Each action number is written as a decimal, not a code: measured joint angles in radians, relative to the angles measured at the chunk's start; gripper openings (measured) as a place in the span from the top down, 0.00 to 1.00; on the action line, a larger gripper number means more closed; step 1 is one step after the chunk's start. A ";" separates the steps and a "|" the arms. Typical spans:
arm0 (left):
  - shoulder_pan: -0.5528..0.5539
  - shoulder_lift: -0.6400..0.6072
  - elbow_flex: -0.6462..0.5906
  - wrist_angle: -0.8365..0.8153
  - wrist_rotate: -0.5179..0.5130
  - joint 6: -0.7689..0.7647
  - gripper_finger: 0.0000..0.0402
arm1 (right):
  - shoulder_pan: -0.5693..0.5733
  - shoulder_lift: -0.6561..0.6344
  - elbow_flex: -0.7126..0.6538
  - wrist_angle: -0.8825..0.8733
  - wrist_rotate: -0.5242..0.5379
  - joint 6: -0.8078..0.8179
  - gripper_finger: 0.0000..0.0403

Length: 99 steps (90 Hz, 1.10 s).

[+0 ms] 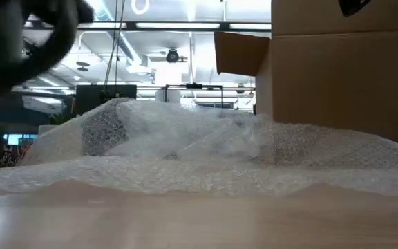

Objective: Wrap mug
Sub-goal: Wrap the black mug with bubble wrap

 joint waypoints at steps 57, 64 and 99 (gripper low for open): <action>0.248 0.076 -0.061 0.259 -0.247 0.223 1.00 | -0.152 0.282 0.076 -0.170 -0.379 0.262 1.00; 0.282 0.092 -0.062 0.272 -0.248 0.252 1.00 | -0.162 0.306 0.085 -0.196 -0.420 0.265 1.00; 0.334 0.103 -0.006 0.258 -0.155 0.307 0.99 | -0.210 0.323 0.092 -0.263 -0.507 0.295 1.00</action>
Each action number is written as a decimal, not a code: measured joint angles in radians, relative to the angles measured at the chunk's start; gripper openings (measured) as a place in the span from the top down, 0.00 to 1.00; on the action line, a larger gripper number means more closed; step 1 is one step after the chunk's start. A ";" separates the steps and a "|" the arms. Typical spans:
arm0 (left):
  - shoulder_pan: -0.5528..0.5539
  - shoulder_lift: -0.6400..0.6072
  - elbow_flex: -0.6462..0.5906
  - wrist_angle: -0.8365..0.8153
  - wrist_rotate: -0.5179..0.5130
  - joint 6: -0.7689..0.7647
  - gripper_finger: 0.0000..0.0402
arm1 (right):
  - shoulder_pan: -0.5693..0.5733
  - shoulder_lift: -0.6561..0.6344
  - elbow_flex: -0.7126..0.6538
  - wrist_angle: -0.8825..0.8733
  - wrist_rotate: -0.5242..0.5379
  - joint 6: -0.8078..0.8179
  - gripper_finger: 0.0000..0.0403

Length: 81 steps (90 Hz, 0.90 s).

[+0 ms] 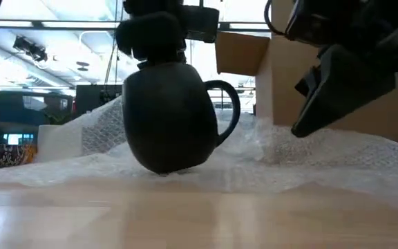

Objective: Wrap mug
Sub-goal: Wrap the black mug with bubble wrap

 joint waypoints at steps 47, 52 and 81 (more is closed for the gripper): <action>0.073 0.116 0.056 0.141 -0.130 0.110 0.99 | -0.014 -0.014 -0.001 -0.214 -0.010 0.100 1.00; 0.071 0.129 0.058 0.115 -0.137 0.099 0.99 | -0.007 -0.014 -0.001 -0.214 -0.010 0.114 1.00; 0.007 0.136 0.175 -0.168 -0.092 0.048 0.99 | 0.004 -0.014 -0.001 -0.213 -0.010 0.123 1.00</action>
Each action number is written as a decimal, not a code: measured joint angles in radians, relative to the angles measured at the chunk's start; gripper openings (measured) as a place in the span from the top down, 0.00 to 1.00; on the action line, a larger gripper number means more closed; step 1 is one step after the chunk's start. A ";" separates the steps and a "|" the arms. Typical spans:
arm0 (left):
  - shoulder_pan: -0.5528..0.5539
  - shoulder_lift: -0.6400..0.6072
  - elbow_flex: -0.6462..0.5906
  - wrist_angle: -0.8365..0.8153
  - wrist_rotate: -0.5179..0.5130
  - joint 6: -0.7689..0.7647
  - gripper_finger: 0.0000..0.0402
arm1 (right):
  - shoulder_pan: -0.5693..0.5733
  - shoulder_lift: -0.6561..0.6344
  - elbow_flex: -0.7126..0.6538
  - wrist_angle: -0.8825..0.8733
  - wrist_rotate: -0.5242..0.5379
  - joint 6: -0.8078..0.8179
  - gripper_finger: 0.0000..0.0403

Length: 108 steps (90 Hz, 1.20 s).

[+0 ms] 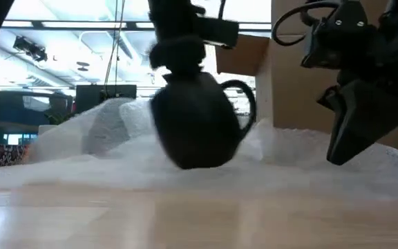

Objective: Wrap mug
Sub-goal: Wrap the black mug with bubble wrap

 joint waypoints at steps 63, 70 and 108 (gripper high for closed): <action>-0.007 0.021 0.042 0.002 0.144 0.020 0.99 | -0.015 0.000 0.000 0.119 -0.061 -0.007 1.00; -0.011 0.024 0.044 0.016 0.145 0.019 0.99 | -0.015 0.000 0.000 0.119 -0.061 -0.007 1.00; -0.010 0.062 0.046 0.015 0.140 0.118 0.94 | -0.039 -0.003 0.000 0.075 -0.080 0.089 0.97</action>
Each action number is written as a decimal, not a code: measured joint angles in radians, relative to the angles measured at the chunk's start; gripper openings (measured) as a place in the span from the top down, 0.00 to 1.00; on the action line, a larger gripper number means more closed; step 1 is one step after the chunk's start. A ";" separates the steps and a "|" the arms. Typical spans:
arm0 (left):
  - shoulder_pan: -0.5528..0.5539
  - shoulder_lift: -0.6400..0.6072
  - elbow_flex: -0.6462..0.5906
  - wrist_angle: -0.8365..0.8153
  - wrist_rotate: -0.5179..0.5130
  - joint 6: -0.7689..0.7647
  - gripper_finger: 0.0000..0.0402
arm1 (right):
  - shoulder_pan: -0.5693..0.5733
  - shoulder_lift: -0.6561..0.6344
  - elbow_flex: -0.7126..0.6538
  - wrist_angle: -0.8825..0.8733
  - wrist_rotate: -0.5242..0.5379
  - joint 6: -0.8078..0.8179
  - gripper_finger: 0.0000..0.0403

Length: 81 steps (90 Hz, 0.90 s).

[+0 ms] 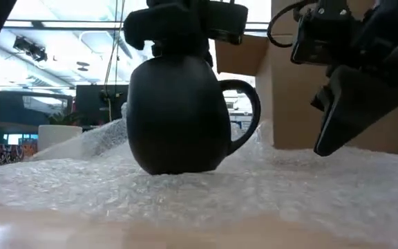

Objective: Wrap mug
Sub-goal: Wrap the black mug with bubble wrap

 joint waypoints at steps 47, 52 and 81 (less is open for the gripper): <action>0.000 -0.002 0.203 -0.122 -0.027 0.085 0.76 | -0.083 -0.270 0.000 -0.342 -0.068 0.129 0.77; -0.004 -0.002 0.232 -0.170 -0.028 0.075 0.76 | -0.089 -0.309 0.000 -0.420 -0.031 0.145 0.76; -0.109 -0.004 0.259 -0.407 -0.027 -0.051 0.76 | -0.093 -0.309 0.000 -0.673 0.005 0.265 0.69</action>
